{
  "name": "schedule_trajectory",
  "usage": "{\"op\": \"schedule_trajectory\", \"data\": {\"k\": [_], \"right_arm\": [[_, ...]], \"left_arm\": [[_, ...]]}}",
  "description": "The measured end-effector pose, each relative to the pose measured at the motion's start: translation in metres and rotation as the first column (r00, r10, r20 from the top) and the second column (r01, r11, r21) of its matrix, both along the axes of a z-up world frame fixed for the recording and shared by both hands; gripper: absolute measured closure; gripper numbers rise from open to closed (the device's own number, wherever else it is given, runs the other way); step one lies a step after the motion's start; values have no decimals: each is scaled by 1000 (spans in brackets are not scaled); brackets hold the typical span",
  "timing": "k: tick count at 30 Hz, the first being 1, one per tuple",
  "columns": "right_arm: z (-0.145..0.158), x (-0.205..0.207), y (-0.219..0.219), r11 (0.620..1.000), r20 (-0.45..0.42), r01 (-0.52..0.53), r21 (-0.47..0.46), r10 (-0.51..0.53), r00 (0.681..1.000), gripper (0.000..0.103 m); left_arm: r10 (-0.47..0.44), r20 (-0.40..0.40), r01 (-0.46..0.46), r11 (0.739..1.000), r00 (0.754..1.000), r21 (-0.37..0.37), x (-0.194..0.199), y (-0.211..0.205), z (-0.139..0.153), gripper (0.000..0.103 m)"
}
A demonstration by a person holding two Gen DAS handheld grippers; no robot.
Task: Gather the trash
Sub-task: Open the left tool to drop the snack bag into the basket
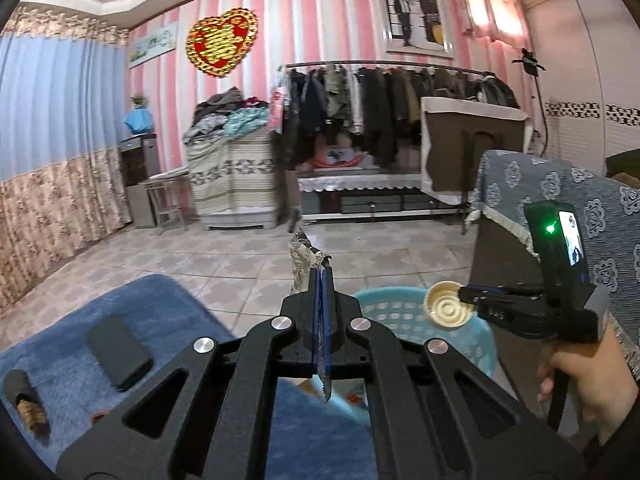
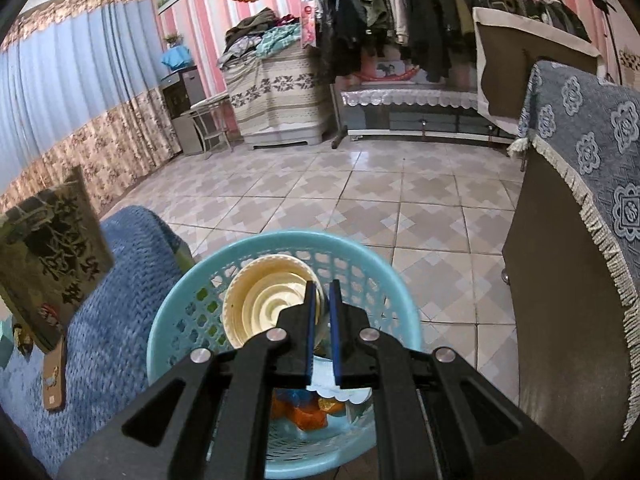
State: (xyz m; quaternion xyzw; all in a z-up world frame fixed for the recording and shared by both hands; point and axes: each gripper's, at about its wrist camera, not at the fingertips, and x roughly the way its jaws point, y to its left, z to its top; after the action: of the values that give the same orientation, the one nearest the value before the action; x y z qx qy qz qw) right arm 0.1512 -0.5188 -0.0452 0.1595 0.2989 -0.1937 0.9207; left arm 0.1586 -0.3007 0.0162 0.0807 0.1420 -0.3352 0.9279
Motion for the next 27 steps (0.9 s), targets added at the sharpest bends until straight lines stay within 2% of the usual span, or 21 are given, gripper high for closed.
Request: {"op": "schedule_trajectory", "data": {"k": [4,9,14,19,20,21,22,24,26,27], "right_arm": [[-5,-6,-11,999,2,20,26,-20,1000,96],[-6,-9,-20,999,-15,45,4,-45,999,96],[-9,-9,-24,998,-24,54,21,-53,998,96],[-12,-8,-23,998,-32,51,22,-50,998,96],[-12,-8,-23,998,-31,51,22,-50,998,96],[-12,-8,-22,999,-31,50,21,-49,998,96],[-12,-8,-23,999,-32,50,21,-49,998,96],[-13,-8,-22,999,-32,50,22,-49,998,96],[-13,-7,-21,999,-32,49,23,-48,998,96],[-13,-6,-21,999,-33,49,22,-48,998,96]], "left_arm": [[-52,-33,52,999,998,-1,-1,-29,-9,103],[-80,-60,81,997,995,17,8,-53,-19,103],[-111,-127,120,991,986,66,26,-77,-43,103],[-98,-168,118,987,981,112,47,-94,-60,100],[-90,-175,111,987,980,114,50,-94,-61,96],[-75,-184,97,989,980,116,56,-92,-62,82],[-57,-186,80,990,981,117,59,-90,-62,58],[1,-181,18,994,984,105,67,-82,-60,38],[38,-187,-22,996,982,87,74,-71,-58,33],[71,-184,-55,995,980,88,79,-65,-57,27]]}}
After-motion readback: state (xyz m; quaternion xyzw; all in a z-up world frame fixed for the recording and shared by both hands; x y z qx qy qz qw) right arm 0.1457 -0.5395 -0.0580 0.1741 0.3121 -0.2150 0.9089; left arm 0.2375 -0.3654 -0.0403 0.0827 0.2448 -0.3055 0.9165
